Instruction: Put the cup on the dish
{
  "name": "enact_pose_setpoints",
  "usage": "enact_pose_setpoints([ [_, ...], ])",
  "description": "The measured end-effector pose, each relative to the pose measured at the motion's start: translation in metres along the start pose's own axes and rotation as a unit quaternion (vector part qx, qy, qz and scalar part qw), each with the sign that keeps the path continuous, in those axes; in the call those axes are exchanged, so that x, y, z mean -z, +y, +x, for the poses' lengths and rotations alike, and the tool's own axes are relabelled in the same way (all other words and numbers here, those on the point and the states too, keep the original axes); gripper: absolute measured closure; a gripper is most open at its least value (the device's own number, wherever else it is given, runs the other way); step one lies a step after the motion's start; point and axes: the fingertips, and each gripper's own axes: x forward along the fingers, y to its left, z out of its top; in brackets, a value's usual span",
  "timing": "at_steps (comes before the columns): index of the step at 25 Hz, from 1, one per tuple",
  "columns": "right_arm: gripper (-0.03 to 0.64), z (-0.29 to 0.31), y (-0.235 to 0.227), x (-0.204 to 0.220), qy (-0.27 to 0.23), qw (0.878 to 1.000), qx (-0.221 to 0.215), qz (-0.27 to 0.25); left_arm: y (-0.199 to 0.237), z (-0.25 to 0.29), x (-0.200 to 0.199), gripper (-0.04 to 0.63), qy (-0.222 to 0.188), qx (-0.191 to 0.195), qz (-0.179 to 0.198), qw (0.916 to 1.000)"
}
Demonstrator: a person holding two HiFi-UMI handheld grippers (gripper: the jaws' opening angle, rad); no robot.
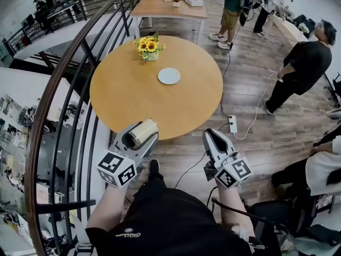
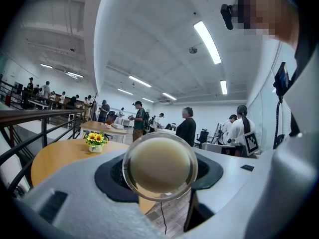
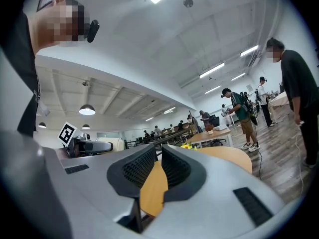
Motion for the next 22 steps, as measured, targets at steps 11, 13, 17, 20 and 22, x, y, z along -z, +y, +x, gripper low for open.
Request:
enact_pose_setpoints([
  [11, 0.586, 0.077, -0.040, 0.003, 0.011, 1.000, 0.007, 0.001, 0.070, 0.057, -0.016, 0.337, 0.005, 0.007, 0.002, 1.0000],
  [13, 0.586, 0.095, -0.046, 0.001, 0.014, 1.000, 0.009, 0.000, 0.087, 0.067, -0.020, 0.337, 0.006, 0.008, 0.001, 0.9999],
  [17, 0.586, 0.133, -0.052, -0.001, 0.024, 1.000, 0.013, -0.001, 0.119, 0.085, -0.031, 0.337, 0.008, 0.018, -0.002, 0.9998],
  [20, 0.586, 0.164, -0.055, -0.005, 0.028, 0.999, 0.019, -0.006, 0.147, 0.095, -0.043, 0.337, 0.007, 0.026, -0.006, 0.9996],
  [22, 0.586, 0.188, -0.056, -0.008, 0.033, 0.999, 0.023, -0.007, 0.166, 0.100, -0.049, 0.337, 0.007, 0.032, -0.012, 0.9994],
])
